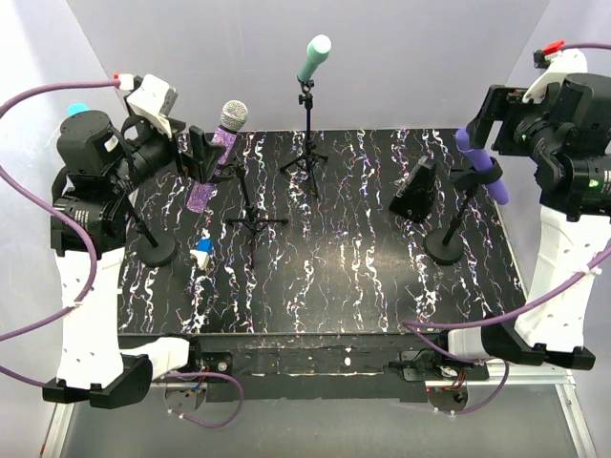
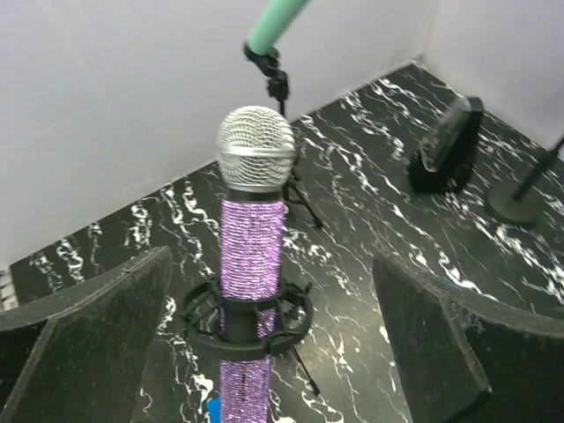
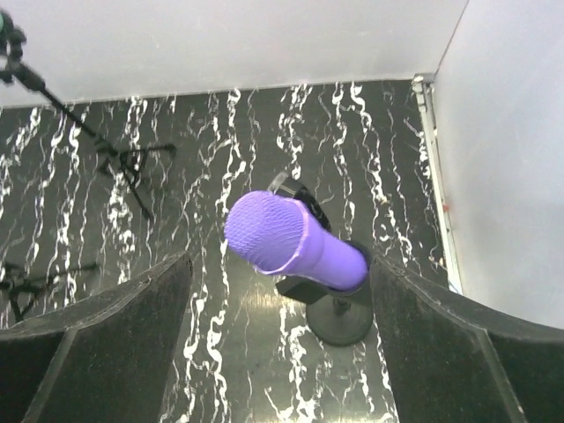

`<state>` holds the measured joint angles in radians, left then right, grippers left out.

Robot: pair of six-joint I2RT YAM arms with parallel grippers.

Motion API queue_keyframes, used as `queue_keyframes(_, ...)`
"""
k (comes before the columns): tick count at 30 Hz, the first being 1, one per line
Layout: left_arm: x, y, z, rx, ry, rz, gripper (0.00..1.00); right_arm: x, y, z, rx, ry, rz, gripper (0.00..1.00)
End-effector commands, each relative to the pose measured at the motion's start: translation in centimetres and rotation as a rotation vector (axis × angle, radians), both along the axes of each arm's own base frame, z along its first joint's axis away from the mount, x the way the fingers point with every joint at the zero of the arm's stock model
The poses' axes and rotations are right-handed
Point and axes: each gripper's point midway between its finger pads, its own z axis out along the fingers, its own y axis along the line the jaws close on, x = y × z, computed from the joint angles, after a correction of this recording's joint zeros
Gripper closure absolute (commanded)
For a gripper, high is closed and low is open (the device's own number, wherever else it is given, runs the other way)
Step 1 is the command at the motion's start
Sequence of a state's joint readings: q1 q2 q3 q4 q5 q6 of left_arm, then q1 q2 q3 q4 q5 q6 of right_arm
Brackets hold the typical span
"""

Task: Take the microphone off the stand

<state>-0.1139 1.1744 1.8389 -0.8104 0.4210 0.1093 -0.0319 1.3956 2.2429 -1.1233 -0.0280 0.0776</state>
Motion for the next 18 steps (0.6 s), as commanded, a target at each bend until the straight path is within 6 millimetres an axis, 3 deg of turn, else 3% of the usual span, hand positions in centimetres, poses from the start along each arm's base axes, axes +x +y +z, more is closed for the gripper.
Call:
queue_keyframes(1, -2.2, -1.9, -1.9, 0.027, 0.057, -0.152, 0.02, -2.7, 2.2, 1.7, -0.064, -0.112, 0.170, 0.11)
queue_keyframes(3, -1.6, -1.8, -2.5, 0.028, 0.075, -0.140, 0.02, -4.1, 4.5, 2.3, -0.079, -0.182, 0.322, 0.12)
queue_keyframes(5, -0.6, -1.7, -3.1, 0.029, 0.106, -0.126, 0.03, -4.6, 5.6, 1.6, -0.075, -0.207, 0.391, 0.13)
queue_keyframes(8, 0.4, -1.6, -3.7, 0.022, 0.140, -0.109, 0.07, -4.2, 6.2, 0.4, -0.053, -0.168, 0.417, 0.15)
queue_keyframes(18, 2.5, -1.4, -6.5, 0.027, 0.235, -0.078, 0.15, -4.2, 7.8, 0.7, -0.036, -0.180, 0.511, 0.17)
